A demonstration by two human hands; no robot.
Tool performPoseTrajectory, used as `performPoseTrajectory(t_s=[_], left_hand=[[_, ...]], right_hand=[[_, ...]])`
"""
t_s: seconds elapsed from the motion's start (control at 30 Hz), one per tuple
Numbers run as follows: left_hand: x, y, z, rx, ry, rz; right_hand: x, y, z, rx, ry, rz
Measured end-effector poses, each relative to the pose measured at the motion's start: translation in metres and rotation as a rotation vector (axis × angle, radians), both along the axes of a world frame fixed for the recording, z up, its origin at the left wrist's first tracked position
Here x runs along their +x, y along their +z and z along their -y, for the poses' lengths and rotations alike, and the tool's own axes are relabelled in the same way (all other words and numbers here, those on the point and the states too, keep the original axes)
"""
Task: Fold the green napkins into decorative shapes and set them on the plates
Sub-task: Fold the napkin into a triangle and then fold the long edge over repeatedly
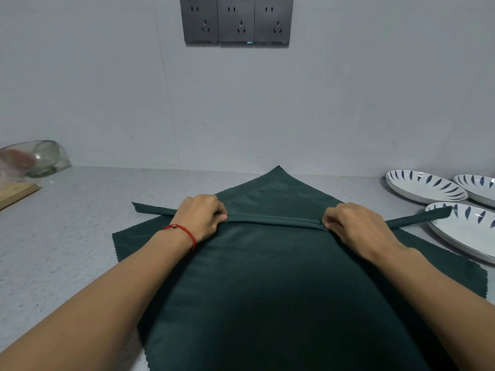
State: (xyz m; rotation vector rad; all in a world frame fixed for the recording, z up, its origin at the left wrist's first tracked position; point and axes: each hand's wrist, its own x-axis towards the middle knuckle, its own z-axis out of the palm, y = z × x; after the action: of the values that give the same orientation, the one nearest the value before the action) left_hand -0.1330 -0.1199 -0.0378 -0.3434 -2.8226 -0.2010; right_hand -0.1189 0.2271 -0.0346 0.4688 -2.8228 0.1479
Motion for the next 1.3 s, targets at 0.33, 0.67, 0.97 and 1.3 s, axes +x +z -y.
performPoseTrajectory(t_s=[0.33,0.67,0.97,1.3], left_hand=[[-0.009,0.002,-0.001,0.039,-0.005,0.02],[-0.024,0.013,-0.006,0.063,0.061,0.116],[-0.02,0.005,0.002,-0.016,-0.055,0.034],[-0.034,0.01,-0.007,0.103,0.1,0.097]], right_hand=[[-0.01,-0.005,0.004,-0.099,-0.023,-0.005],[-0.015,-0.011,0.002,0.104,0.029,-0.054],[-0.026,-0.016,0.002,0.146,0.05,-0.162],[-0.036,-0.007,0.005,0.018,0.02,-0.086]])
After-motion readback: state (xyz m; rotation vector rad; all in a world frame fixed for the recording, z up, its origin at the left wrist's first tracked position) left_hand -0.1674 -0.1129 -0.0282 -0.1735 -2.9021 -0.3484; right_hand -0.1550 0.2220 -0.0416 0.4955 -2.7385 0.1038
